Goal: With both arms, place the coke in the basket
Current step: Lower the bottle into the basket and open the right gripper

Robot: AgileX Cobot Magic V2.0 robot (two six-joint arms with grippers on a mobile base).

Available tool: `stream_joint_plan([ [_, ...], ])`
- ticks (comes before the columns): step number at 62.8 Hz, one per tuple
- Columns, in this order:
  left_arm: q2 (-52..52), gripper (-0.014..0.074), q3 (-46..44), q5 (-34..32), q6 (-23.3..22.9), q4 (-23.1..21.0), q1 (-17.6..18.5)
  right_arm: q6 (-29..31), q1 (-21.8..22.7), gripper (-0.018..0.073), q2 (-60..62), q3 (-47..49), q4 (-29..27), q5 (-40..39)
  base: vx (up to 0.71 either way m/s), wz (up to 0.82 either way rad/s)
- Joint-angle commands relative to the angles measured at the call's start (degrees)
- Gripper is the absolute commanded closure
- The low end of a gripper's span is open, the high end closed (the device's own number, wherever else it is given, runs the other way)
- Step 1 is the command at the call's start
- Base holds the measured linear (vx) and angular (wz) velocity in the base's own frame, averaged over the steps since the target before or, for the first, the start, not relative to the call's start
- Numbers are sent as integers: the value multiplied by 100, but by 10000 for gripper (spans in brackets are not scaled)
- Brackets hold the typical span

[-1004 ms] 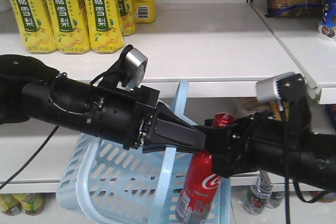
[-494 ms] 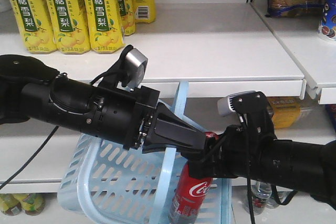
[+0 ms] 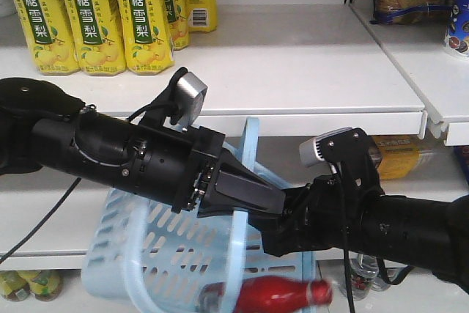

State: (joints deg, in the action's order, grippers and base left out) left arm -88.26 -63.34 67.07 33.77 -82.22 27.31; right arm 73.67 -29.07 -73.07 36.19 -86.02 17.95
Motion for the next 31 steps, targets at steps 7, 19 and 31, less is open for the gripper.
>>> stream_joint_plan([
  [7, 261, 603, -169, -54, 116, -649, -6, -6, 41, -21, 227, 170, 164, -30, 0, 0],
  [19, 261, 603, -174, -54, 116, -645, -6, -413, 41, 50, 569, 126, 774, -120, 0, 0],
  [31, 261, 603, -174, -54, 116, -645, -6, -1370, 41, 316, 1110, -239, 1796, -212, 0, 0],
])
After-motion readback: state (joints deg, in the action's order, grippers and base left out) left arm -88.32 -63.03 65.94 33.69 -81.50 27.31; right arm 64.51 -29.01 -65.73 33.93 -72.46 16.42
